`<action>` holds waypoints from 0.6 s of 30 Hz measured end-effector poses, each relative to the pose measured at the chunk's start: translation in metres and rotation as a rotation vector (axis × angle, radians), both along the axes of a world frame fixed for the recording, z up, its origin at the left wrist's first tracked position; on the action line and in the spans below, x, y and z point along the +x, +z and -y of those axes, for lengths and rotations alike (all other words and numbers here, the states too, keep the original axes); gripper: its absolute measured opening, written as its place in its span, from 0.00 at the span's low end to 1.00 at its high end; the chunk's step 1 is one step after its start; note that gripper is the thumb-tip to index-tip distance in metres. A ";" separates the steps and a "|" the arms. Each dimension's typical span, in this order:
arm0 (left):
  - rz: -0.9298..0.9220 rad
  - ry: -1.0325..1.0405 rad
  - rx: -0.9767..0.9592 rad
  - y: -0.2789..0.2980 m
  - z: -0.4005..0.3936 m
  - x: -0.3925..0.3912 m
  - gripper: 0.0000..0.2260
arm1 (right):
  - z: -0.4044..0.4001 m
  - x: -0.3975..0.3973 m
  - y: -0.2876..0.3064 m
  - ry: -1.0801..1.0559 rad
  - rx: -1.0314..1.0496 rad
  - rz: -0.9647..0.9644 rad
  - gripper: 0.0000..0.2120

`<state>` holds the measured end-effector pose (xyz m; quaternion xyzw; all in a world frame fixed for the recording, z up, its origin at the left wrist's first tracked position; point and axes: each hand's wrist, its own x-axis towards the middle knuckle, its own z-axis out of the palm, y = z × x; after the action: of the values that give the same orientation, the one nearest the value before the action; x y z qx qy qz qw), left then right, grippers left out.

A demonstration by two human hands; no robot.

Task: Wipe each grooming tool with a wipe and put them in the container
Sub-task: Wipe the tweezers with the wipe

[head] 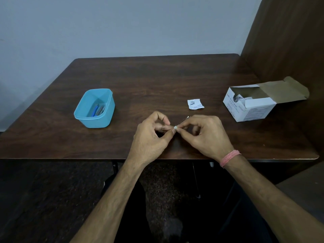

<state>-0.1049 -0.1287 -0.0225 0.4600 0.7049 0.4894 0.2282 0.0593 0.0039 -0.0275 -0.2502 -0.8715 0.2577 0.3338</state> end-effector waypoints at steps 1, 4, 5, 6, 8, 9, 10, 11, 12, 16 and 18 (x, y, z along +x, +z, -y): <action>0.000 -0.004 -0.001 0.000 0.000 0.000 0.12 | -0.001 0.000 0.000 0.011 -0.003 -0.001 0.02; -0.007 -0.011 0.003 0.000 0.000 0.000 0.12 | -0.002 0.000 0.000 0.006 -0.009 -0.023 0.03; -0.005 -0.012 0.008 0.000 0.000 0.000 0.12 | -0.003 0.000 -0.001 -0.006 -0.017 -0.031 0.03; 0.001 -0.013 0.013 0.000 -0.001 0.000 0.12 | -0.003 0.000 -0.001 -0.027 -0.030 -0.040 0.03; 0.012 -0.013 0.015 0.000 -0.001 0.000 0.13 | -0.005 0.000 -0.002 -0.087 -0.084 -0.064 0.04; 0.014 -0.013 0.016 0.000 -0.001 0.000 0.14 | -0.006 0.000 -0.002 -0.120 -0.116 -0.081 0.04; 0.014 -0.013 0.017 0.000 -0.002 0.000 0.14 | -0.008 0.000 -0.002 -0.152 -0.141 -0.098 0.04; 0.014 -0.014 0.015 0.000 -0.002 0.000 0.15 | -0.009 0.000 -0.002 -0.181 -0.160 -0.109 0.04; 0.013 -0.016 0.013 0.000 -0.002 0.000 0.15 | -0.011 0.000 -0.002 -0.205 -0.177 -0.117 0.04; 0.005 -0.018 0.020 -0.001 -0.002 0.000 0.16 | -0.014 0.000 -0.001 -0.256 -0.222 -0.127 0.04; 0.005 -0.014 0.026 -0.002 -0.002 0.000 0.16 | -0.014 0.000 -0.002 -0.273 -0.232 -0.128 0.04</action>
<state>-0.1046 -0.1263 -0.0242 0.4668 0.6946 0.4979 0.2274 0.0591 0.0183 -0.0296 -0.3861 -0.7710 0.3241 0.3892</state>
